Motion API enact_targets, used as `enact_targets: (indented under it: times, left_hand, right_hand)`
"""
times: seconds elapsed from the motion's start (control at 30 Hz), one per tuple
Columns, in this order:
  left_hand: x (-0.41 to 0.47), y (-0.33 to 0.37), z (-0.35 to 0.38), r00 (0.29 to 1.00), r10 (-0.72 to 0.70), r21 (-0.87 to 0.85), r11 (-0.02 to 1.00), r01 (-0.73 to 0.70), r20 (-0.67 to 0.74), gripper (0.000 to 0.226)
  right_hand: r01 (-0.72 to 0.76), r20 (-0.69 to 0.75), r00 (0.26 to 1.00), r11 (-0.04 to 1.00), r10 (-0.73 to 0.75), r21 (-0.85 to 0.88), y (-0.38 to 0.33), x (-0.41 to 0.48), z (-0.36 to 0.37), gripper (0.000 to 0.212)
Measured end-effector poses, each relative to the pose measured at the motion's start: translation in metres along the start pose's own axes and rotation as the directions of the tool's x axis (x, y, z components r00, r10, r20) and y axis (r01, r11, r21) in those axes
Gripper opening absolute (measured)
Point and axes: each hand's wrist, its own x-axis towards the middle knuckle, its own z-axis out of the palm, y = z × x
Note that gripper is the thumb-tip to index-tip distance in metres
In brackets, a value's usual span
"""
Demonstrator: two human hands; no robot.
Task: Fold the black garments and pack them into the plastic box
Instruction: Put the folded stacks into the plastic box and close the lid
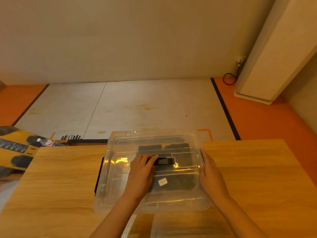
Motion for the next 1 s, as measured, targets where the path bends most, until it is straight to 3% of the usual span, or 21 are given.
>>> enact_targets:
  times: [0.17,0.43,0.53,0.63,0.67,0.77,0.83,0.9,1.0]
  left_hand:
    - [-0.014,-0.012,-0.007,0.998,-0.026,-0.050,0.998,0.029,0.058,0.042]
    - [-0.011,-0.015,-0.017,0.983,-0.081,-0.292,0.948,0.128,0.167,0.040]
    - [-0.012,-0.015,-0.033,0.962,-0.248,-0.456,0.847,0.272,0.114,0.033]
    - [-0.023,-0.041,-0.059,0.839,-0.517,-0.387,0.817,0.426,-0.167,0.037]
    - [-0.030,-0.054,-0.064,0.775,-0.606,-0.310,0.782,0.541,-0.179,0.046]
    - [-0.042,-0.079,-0.070,0.500,-0.852,-0.286,0.445,0.848,0.158,0.095]
    - [-0.039,-0.081,-0.068,0.358,-0.854,-0.343,0.230,0.911,0.378,0.102]
    - [-0.039,-0.083,-0.066,0.339,-0.845,-0.340,0.202,0.919,0.414,0.100]
    - [-0.044,-0.085,-0.064,0.350,-0.894,-0.246,0.286,0.926,0.278,0.102]
  right_hand:
    - [-0.023,0.012,1.000,1.000,0.023,-0.003,0.003,-0.014,0.015,0.060]
    - [-0.023,-0.044,0.999,0.999,0.024,0.036,0.004,-0.011,0.024,0.055]
    - [-0.060,-0.069,0.995,0.992,0.068,0.107,0.009,-0.008,0.020,0.052]
    - [-0.255,-0.106,0.956,0.953,0.274,0.164,0.021,-0.008,0.017,0.077]
    - [-0.326,-0.061,0.936,0.919,0.346,0.220,0.023,-0.008,0.017,0.085]
    - [-0.419,0.099,0.906,0.840,0.411,0.344,0.020,-0.010,0.019,0.086]
    - [-0.413,0.100,0.909,0.838,0.405,0.358,0.020,-0.009,0.019,0.082]
    - [-0.405,0.063,0.910,0.845,0.410,0.349,0.019,-0.010,0.019,0.081]
    - [-0.373,-0.025,0.916,0.870,0.401,0.321,0.018,-0.013,0.019,0.080]
